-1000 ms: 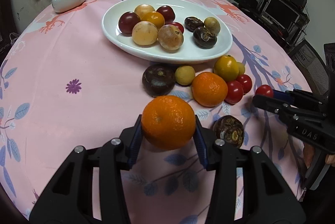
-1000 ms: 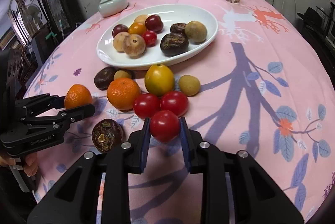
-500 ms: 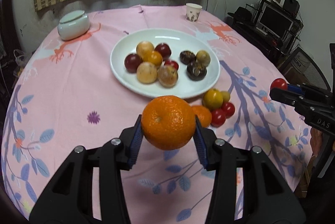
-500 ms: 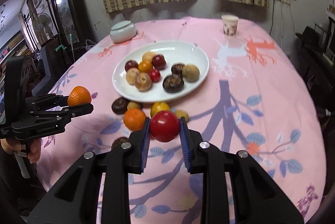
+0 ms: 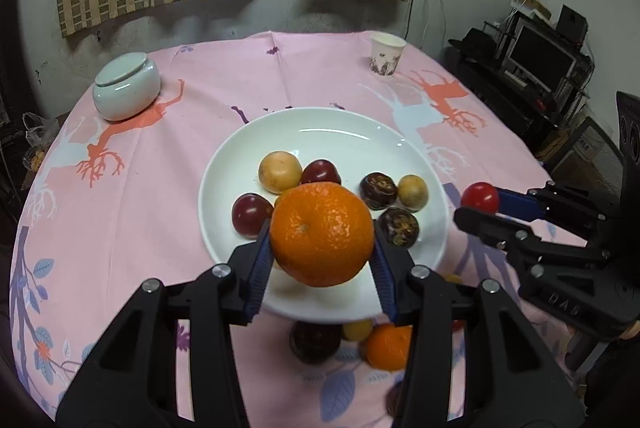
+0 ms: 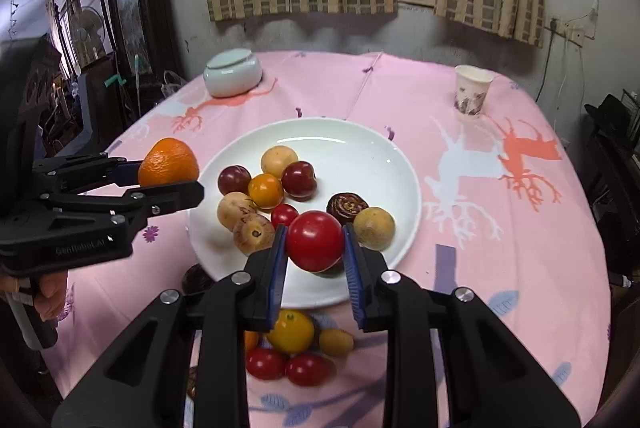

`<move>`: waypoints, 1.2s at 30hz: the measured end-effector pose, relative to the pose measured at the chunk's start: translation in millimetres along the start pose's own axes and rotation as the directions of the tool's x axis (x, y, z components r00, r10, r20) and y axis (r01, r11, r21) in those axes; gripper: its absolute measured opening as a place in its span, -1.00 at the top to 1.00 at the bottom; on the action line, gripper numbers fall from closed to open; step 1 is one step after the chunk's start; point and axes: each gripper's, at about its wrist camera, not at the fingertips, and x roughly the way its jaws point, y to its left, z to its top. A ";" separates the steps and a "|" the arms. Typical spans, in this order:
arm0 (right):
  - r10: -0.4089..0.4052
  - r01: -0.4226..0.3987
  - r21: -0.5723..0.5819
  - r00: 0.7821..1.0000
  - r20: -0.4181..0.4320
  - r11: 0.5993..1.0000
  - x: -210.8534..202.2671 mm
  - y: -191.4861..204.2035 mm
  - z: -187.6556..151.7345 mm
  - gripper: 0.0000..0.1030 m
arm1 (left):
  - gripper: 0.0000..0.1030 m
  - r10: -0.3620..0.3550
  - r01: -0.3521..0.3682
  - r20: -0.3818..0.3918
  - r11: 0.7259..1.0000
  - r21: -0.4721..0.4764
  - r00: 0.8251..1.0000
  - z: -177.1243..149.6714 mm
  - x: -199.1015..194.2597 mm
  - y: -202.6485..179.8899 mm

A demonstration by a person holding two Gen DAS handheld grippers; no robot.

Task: Organize fruits
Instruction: 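Carry both fruits onto the white plate and open both tools, then withdraw both open tools toward the fruit pile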

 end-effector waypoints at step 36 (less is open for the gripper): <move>-0.021 0.012 0.199 0.999 0.041 0.980 -21.0 -45.0 -52.3 -0.16 | -0.64 0.126 -0.127 -0.033 0.991 -0.029 0.991 -48.2 -9.5 5.5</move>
